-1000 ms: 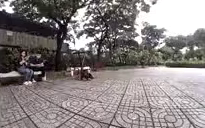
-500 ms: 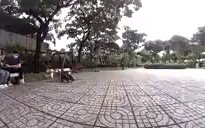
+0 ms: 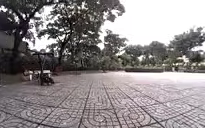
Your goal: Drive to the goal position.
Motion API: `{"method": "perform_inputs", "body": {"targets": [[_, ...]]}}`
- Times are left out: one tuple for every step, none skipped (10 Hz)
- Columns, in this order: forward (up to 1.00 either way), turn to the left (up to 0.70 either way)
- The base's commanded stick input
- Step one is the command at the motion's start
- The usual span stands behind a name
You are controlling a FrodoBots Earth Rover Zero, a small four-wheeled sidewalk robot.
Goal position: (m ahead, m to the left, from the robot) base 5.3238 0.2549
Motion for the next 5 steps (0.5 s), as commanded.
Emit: {"method": "perform_inputs", "body": {"targets": [[1.0,-0.27],[1.0,-0.27],[1.0,-0.27],[1.0,-0.08],[1.0,0.0]]}}
